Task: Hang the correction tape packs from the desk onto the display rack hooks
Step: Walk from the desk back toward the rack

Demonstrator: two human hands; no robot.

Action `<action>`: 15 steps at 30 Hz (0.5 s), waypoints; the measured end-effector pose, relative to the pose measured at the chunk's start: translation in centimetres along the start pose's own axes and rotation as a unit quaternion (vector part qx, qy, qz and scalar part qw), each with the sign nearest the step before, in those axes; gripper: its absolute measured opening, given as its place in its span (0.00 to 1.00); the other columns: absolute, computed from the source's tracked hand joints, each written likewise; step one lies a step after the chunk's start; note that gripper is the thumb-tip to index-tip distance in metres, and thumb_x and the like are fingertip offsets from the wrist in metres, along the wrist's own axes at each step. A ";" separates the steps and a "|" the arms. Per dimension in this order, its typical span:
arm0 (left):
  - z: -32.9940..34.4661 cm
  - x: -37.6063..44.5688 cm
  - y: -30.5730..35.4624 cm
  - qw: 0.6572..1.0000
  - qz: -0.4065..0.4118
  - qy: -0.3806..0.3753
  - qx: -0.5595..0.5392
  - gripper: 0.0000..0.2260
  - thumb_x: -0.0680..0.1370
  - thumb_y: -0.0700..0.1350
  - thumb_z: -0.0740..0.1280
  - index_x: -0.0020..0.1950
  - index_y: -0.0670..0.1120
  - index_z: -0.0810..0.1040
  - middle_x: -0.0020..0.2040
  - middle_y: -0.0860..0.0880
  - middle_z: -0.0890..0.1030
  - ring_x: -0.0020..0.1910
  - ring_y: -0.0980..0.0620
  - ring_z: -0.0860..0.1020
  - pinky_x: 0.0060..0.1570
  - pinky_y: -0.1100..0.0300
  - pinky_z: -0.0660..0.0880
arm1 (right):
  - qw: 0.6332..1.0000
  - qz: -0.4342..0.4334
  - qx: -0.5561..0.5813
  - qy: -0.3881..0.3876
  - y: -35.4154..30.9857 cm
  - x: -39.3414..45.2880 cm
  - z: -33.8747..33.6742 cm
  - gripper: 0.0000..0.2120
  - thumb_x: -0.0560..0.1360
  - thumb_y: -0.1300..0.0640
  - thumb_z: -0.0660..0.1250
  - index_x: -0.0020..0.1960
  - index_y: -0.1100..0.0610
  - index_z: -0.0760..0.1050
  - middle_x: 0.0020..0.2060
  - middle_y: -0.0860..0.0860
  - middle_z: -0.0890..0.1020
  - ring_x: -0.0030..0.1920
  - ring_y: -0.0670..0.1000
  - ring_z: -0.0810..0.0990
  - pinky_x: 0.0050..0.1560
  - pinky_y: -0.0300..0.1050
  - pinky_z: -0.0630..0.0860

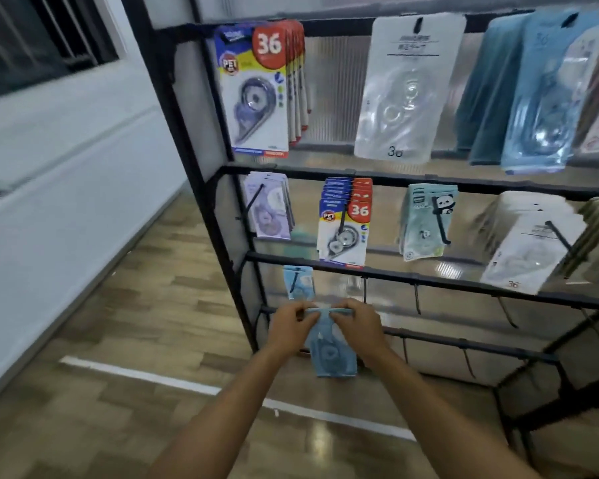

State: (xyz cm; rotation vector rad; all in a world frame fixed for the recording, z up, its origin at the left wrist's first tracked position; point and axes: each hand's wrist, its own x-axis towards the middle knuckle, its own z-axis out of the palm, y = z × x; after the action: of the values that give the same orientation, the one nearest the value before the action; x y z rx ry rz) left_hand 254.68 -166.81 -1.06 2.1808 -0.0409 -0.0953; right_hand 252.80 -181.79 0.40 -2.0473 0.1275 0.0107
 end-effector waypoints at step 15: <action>-0.9 8.7 -10.6 0.985 -0.138 0.088 -0.049 0.03 0.77 0.46 0.69 0.45 0.51 0.76 0.35 0.60 0.75 0.34 0.66 0.73 0.29 0.76 0.69 | 0.997 0.056 -0.032 -0.031 3.3 11.0 10.9 0.08 0.76 0.59 0.67 0.54 0.59 0.81 0.50 0.53 0.83 0.49 0.49 0.79 0.48 0.37 0.72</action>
State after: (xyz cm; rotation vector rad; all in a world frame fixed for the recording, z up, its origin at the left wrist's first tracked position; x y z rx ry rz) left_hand 263.39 -160.54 -9.67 2.0778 0.3600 -0.0594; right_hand 263.91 -174.62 -8.25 -2.0993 0.2059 0.1496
